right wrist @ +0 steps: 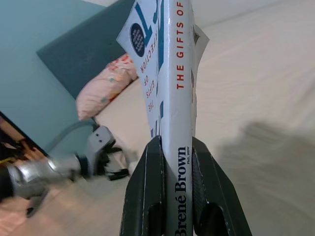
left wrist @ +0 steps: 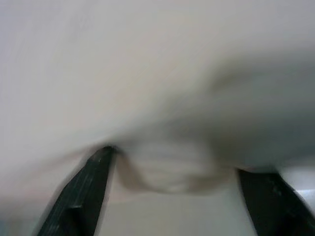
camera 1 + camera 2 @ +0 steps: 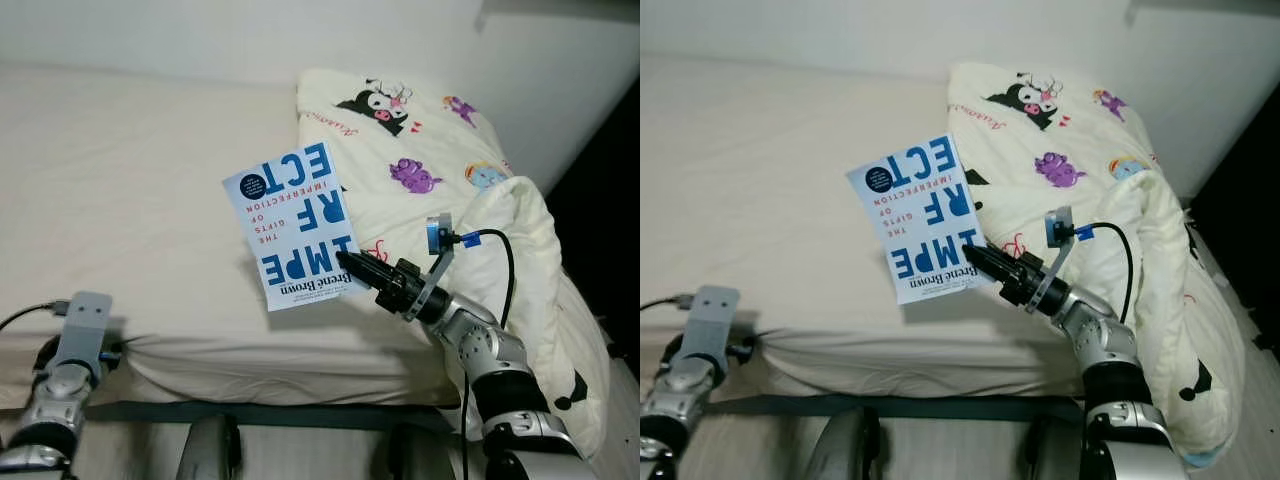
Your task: Clean up the room
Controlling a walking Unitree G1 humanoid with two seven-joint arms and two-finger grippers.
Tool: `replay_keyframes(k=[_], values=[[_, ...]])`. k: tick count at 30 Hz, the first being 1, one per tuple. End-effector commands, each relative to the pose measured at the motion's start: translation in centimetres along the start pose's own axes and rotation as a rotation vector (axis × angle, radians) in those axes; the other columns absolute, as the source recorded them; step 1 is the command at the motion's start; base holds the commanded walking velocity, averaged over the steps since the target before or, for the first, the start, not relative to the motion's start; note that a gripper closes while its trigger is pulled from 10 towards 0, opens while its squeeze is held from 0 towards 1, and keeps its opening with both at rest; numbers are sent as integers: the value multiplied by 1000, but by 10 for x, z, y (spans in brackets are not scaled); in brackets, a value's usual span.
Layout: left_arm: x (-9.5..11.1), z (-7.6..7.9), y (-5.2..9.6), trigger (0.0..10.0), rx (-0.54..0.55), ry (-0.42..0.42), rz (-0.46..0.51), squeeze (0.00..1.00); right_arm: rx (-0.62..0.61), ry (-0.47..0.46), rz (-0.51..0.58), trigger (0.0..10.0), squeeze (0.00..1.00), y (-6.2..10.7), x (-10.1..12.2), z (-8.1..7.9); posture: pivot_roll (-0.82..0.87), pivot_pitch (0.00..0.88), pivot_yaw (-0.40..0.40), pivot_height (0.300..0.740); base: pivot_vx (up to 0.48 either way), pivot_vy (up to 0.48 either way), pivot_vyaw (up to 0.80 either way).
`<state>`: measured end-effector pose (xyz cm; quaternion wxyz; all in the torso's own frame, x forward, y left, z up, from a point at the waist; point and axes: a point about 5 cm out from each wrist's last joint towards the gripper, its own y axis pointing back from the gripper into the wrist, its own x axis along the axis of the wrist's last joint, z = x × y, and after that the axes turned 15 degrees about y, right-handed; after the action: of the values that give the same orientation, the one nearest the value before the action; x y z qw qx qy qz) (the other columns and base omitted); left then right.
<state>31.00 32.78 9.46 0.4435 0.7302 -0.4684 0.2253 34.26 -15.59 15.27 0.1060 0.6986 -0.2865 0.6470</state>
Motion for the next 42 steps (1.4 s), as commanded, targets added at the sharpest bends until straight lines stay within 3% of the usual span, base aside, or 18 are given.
replay_keyframes(k=[1, 2, 3, 4, 7, 9, 11, 12, 14, 16, 18, 22, 24, 28, 31, 34, 38, 42], values=[[62, 8, 6, 10000, -262, -273, 139, 0, -14, 28, 37, 0, 0, 3, 9, 2, 79, 0, -54, 492, 0, 0, 0], [62, 8, 6, 10000, -262, -273, 139, 0, -14, 28, 37, 0, 0, 3, 9, 2, 79, 0, -54, 492, 0, 0, 0], [43, 30, 30, 10000, -603, -414, 35, 0, -18, 30, 38, 0, 0, 4, 11, 1, 72, 0, -47, 492, 0, 0, 0], [41, 37, 40, 10000, -717, -425, 15, 0, -19, 32, 38, 0, 0, 5, 12, 1, 72, 0, -47, 492, 0, 0, 0], [45, 45, 48, 10000, -805, -428, 29, 0, -21, 34, 39, 0, 0, 5, 14, 0, 69, 0, -44, 492, 0, 0, 0], [66, 63, 62, 10000, -990, -338, 148, 0, -20, 38, 46, 0, 0, 6, 17, -1, 66, 0, -40, 492, 0, 0, 0], [66, 63, 62, 10000, -990, -338, 148, 0, -20, 38, 46, 0, 0, 6, 17, -1, 66, 0, -40, 492, 0, 0, 0], [99, 77, 76, 10000, -1159, -141, 376, 0, 0, 42, 74, 0, 0, 6, 23, -4, 59, 0, -35, 492, 0, 0, 0], [99, 77, 76, 10000, -1159, -141, 376, 0, 0, 42, 74, 0, 0, 6, 23, -4, 59, 0, -35, 492, 0, 0, 0], [135, 74, 68, 10000, -1138, 209, 628, 0, 49, 41, 132, 0, 0, 6, 35, -11, 50, 0, -27, 492, 0, 0, 0], [152, 70, 54, 10000, -1068, 523, 723, 0, 103, 43, 163, 0, 0, 6, 43, -19, 50, 0, -27, 492, 0, 0, 0], [156, 69, 44, 10000, -1011, 790, 754, 0, 161, 54, 141, 0, 0, 7, 44, -28, 42, 0, -25, 492, 0, 0, 0], [156, 69, 44, 10000, -1011, 790, 754, 0, 161, 54, 141, 0, 0, 7, 44, -28, 42, 0, -25, 492, 0, 0, 0], [147, 71, 36, 10000, -894, 982, 770, 0, 196, 63, 111, 0, 0, 11, 44, -36, 42, 0, -25, 492, 0, 0, 0], [145, 72, 38, 10000, -917, 994, 782, 0, 195, 65, 106, 0, 0, 12, 45, -37, 42, 0, -25, 492, 0, 0, 0], [143, 75, 47, 10000, -1004, 984, 809, 0, 194, 65, 98, 0, 0, 13, 46, -37, 24, 0, -31, 492, 0, 0, 0], [147, 82, 74, 10000, -1268, 956, 910, 0, 211, 58, 84, 0, 0, 13, 46, -40, 28, 0, -34, 492, 0, 0, 0], [148, 83, 79, 10000, -1309, 959, 923, 0, 211, 56, 82, 0, 0, 13, 46, -41, 28, 0, -34, 492, 0, 0, 0]])
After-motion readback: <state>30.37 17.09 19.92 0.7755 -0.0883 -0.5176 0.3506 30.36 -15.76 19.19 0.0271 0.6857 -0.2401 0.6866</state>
